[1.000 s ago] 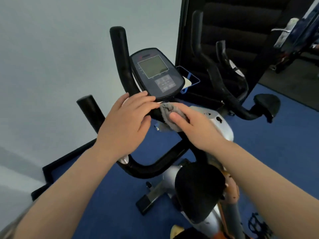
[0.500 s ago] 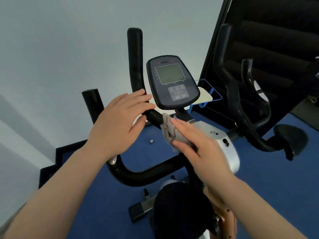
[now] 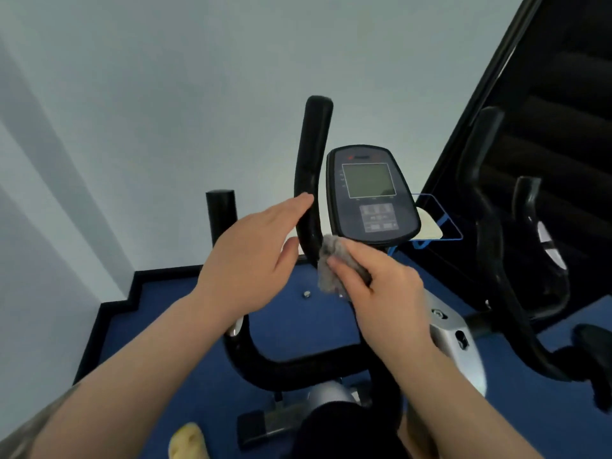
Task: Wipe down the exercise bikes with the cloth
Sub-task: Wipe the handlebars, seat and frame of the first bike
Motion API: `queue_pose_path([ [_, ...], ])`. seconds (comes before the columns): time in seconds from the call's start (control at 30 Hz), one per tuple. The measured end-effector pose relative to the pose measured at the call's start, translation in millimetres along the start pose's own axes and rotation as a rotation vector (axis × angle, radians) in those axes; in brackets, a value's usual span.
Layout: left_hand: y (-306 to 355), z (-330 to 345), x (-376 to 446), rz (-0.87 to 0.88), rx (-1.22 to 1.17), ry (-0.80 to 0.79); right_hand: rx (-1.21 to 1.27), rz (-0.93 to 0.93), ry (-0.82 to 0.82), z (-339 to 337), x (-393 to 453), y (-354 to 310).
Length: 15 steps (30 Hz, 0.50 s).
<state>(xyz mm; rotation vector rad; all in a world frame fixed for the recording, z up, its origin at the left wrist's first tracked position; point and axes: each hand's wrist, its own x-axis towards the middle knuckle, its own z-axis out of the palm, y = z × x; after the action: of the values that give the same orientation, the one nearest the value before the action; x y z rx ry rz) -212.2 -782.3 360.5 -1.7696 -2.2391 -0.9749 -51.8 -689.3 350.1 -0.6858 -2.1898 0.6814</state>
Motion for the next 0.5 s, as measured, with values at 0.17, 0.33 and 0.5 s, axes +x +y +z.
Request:
queue_pose_path([
  [0.17,-1.0,0.8,-1.0,-0.033,-0.027,0.045,0.047,0.019,0.032,21.0,25.3,-16.1],
  [0.33,-5.4,0.4,-0.1,0.037,0.024,0.132,0.001,-0.022,-0.060,-3.0,24.3,-5.9],
  [0.5,-7.1,-0.2,-4.3,0.027,0.104,0.277,0.074,0.014,0.008,14.3,74.3,-25.1],
])
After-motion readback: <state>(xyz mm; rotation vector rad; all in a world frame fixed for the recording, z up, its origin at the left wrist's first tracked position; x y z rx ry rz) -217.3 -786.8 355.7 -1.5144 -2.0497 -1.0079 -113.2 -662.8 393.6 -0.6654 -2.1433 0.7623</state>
